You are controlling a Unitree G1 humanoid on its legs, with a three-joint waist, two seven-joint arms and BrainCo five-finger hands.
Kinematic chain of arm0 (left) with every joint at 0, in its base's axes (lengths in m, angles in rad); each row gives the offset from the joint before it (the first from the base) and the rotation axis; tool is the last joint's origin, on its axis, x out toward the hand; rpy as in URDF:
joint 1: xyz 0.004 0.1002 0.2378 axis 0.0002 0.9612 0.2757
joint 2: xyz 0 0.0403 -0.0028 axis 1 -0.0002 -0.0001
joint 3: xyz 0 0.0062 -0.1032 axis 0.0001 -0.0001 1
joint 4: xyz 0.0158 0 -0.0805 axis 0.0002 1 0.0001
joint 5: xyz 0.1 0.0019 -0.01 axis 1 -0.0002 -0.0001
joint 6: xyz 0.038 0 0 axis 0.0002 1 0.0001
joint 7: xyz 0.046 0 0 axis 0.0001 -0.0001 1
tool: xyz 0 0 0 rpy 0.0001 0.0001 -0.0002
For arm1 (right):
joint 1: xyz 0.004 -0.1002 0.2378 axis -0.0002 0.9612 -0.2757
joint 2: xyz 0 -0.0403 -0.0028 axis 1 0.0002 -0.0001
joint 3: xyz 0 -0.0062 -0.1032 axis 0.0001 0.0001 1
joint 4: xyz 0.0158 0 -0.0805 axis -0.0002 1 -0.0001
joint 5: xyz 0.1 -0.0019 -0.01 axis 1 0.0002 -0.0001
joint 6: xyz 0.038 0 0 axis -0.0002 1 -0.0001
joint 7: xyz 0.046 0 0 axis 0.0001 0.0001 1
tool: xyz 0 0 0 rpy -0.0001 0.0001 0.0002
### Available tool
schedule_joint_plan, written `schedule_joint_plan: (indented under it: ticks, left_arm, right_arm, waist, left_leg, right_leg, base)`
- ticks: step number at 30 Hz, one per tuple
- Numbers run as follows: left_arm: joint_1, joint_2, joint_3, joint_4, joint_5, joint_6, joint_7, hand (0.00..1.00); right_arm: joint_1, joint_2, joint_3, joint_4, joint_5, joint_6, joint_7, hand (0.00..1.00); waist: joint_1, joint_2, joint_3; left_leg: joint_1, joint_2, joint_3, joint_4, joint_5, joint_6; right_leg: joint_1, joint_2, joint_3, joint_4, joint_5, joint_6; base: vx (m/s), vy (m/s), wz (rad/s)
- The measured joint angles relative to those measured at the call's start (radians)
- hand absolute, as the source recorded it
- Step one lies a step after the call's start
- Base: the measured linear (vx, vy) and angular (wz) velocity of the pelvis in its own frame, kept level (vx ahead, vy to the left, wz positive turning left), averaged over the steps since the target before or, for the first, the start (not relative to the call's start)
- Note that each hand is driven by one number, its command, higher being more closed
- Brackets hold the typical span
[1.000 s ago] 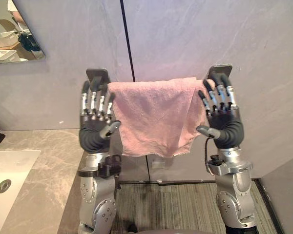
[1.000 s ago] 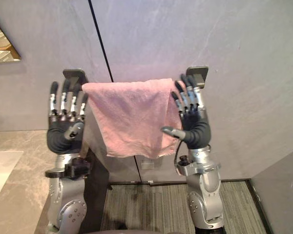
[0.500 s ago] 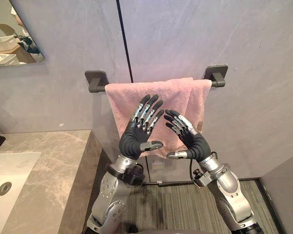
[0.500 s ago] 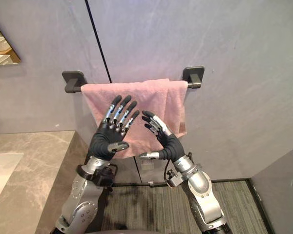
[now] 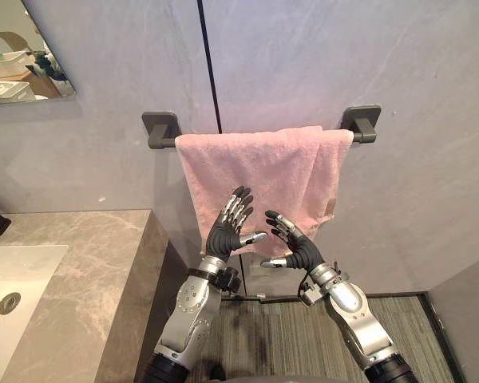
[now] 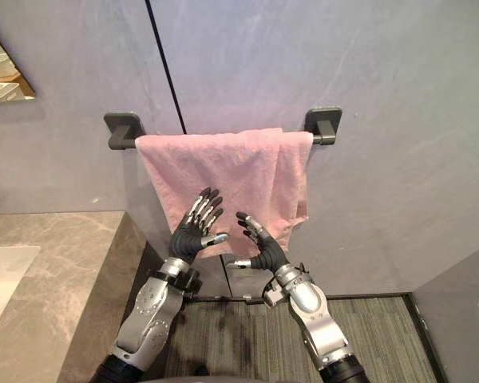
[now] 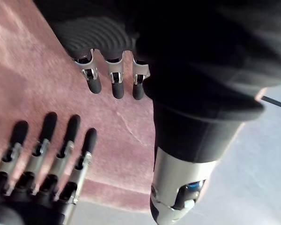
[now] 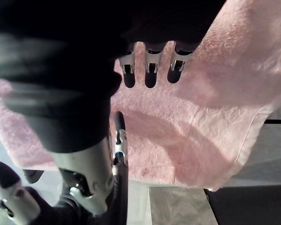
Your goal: Organize washtable
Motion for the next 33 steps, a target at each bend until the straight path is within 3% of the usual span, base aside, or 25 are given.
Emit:
schedule_joint_plan:
  ticks: [19, 27, 33]
  left_arm:
    - [-0.1, 0.002, 0.186, 0.177, 0.045, 0.005, 0.136, 0.0]
    - [-0.149, 0.004, 0.248, 0.207, 0.045, 0.005, 0.174, 0.0]
    - [-0.161, 0.006, 0.289, 0.207, 0.044, 0.005, 0.175, 0.0]
  right_arm:
    - [-0.125, 0.037, -0.23, 0.117, 0.034, 0.021, -0.134, 0.0]
    - [-0.158, 0.038, -0.326, 0.167, 0.181, 0.021, -0.173, 0.0]
    - [-0.159, 0.041, -0.392, 0.167, 0.229, 0.021, -0.178, 0.0]
  waist:
    - [0.003, -0.03, -0.003]
    - [-0.001, -0.033, -0.003]
    - [-0.001, -0.044, -0.001]
  left_leg:
    - [-0.035, -0.001, -0.029, 0.0, 0.013, 0.005]
    - [-0.036, 0.001, -0.029, -0.001, 0.015, 0.005]
    - [-0.036, 0.001, -0.028, -0.001, 0.016, 0.005]
  right_leg:
    - [-0.019, 0.0, -0.028, 0.002, 0.0, -0.002]
    - [-0.02, 0.001, -0.028, 0.002, 0.002, -0.004]
    - [-0.021, 0.001, -0.028, 0.001, 0.002, -0.005]
  base:
    - [-0.01, -0.001, 0.04]
    - [0.0, 0.0, 0.0]
    - [0.0, 0.0, 0.0]
